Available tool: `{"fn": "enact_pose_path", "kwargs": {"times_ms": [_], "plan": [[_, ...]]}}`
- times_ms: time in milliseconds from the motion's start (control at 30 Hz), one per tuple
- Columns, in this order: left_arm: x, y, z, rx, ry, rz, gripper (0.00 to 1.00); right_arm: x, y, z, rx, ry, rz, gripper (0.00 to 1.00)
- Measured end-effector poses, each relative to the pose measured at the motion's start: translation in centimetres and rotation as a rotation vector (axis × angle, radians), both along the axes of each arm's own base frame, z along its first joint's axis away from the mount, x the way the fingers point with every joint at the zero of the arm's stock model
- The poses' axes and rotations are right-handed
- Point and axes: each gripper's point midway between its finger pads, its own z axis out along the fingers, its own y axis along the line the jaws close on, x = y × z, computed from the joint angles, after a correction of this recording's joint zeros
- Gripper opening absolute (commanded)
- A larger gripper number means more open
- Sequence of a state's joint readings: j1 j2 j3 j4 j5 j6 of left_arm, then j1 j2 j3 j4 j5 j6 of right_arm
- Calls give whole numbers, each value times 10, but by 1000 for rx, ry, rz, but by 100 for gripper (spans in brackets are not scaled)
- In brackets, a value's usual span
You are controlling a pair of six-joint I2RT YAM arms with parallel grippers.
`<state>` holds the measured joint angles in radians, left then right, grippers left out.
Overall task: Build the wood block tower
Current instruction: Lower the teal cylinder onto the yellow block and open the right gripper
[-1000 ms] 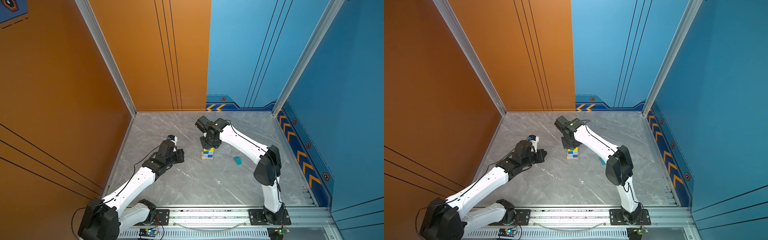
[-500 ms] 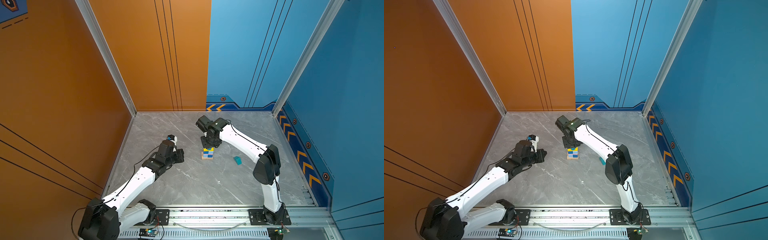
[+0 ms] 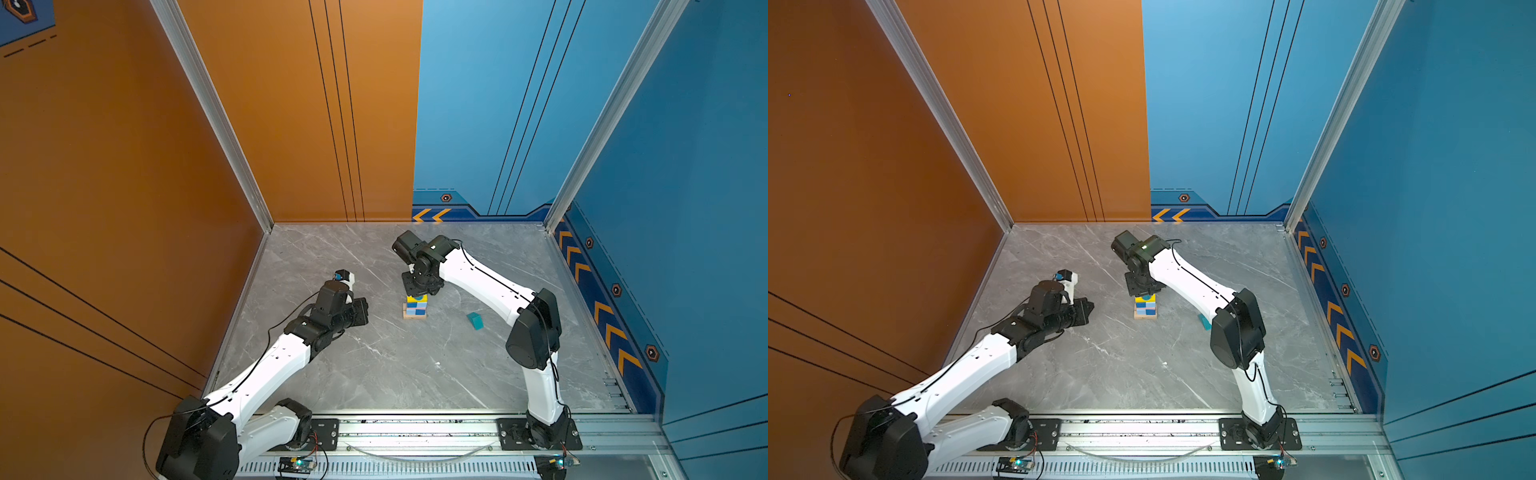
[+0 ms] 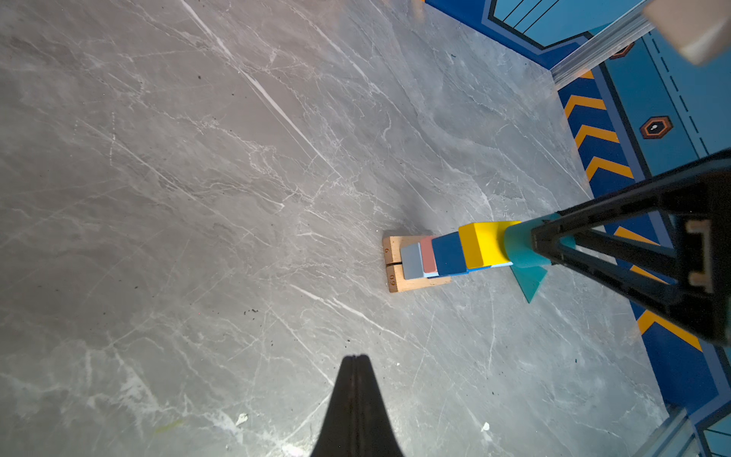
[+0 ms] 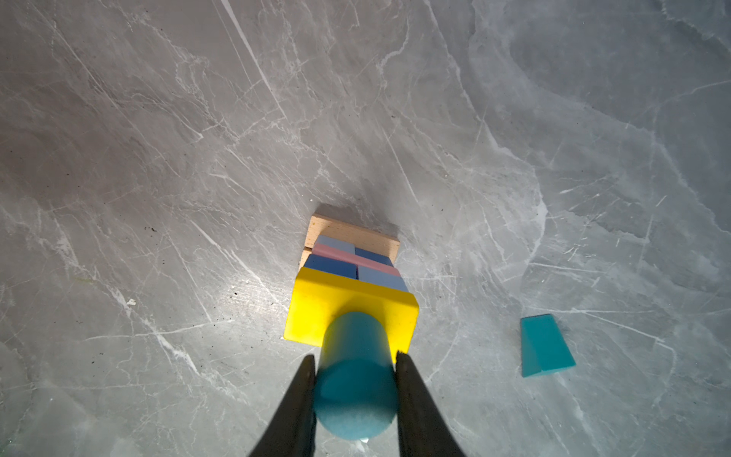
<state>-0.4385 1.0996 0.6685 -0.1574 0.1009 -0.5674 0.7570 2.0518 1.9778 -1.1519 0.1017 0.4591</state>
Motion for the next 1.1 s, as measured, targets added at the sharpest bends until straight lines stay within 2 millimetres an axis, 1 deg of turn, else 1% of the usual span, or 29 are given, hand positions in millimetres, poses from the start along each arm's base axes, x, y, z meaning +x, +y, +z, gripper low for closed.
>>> {"fn": "enact_pose_path", "kwargs": {"times_ms": [300, 433, 733, 800, 900, 1033, 1100], "plan": [[-1, -1, 0, -4, 2, -5, 0, 0, 0, 0, 0, 0, 0, 18], [0, -1, 0, -3, 2, -4, 0, 3, 2, -6, -4, 4, -2, 18], [-1, -1, 0, -4, 2, -5, 0, 6, 3, -6, 1, 0, -5, 19], [-1, -1, 0, -5, 2, -6, 0, 6, 3, -6, 1, 0, -5, 24], [-1, -1, 0, -5, 2, -7, 0, 6, 3, -6, 1, 0, -5, 29], [-1, -1, 0, -4, 2, -8, 0, 6, 3, -6, 1, 0, -5, 40], [-1, -1, 0, -4, 1, -9, 0, 6, 3, -6, 1, 1, -4, 41]]}}
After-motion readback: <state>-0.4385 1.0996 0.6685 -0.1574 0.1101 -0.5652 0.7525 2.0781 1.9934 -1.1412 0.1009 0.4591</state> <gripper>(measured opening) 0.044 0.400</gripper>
